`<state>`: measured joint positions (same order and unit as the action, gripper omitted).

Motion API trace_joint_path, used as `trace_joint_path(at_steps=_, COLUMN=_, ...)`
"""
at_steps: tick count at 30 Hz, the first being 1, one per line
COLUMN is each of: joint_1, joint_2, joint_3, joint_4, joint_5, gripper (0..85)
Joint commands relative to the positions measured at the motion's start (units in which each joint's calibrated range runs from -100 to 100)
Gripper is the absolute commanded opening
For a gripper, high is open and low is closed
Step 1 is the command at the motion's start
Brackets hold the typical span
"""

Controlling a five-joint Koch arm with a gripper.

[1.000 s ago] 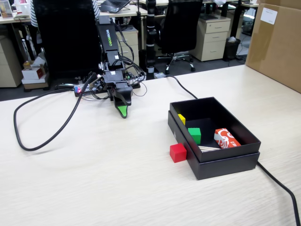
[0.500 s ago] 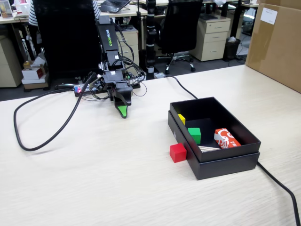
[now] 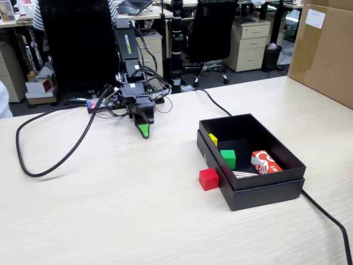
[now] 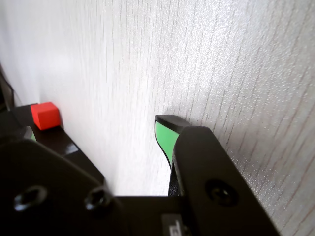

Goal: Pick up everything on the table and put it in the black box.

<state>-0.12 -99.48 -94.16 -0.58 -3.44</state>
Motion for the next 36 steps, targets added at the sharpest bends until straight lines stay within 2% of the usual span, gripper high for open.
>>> trace_joint_path(at_steps=1, joint_1=0.1, joint_2=0.2, joint_3=-1.9, joint_4=-0.8, joint_5=-0.3, gripper=48.8)
trace_joint_path(at_steps=9, joint_1=0.8, joint_2=1.2, joint_3=0.9, joint_4=-2.1, joint_5=0.3, gripper=47.7)
trace_joint_path(at_steps=13, joint_1=1.0, joint_2=1.2, joint_3=11.2, joint_4=-14.1, joint_5=0.9, gripper=47.6)
trace_joint_path(at_steps=16, joint_1=2.4, joint_2=1.8, joint_3=26.1, joint_4=-29.3, joint_5=4.2, gripper=45.5)
trace_joint_path(at_steps=17, joint_1=3.0, joint_2=5.2, joint_3=35.3, joint_4=-35.5, joint_5=5.8, gripper=45.5)
trace_joint_path(at_steps=22, joint_1=3.4, joint_2=18.5, joint_3=59.0, joint_4=-46.0, joint_5=7.4, gripper=45.5)
trace_joint_path(at_steps=30, joint_1=3.4, joint_2=52.0, joint_3=94.5, joint_4=-51.3, joint_5=8.7, gripper=45.6)
trace_joint_path(at_steps=36, joint_1=4.6, joint_2=75.0, joint_3=107.4, joint_4=-51.3, joint_5=8.8, gripper=46.0)
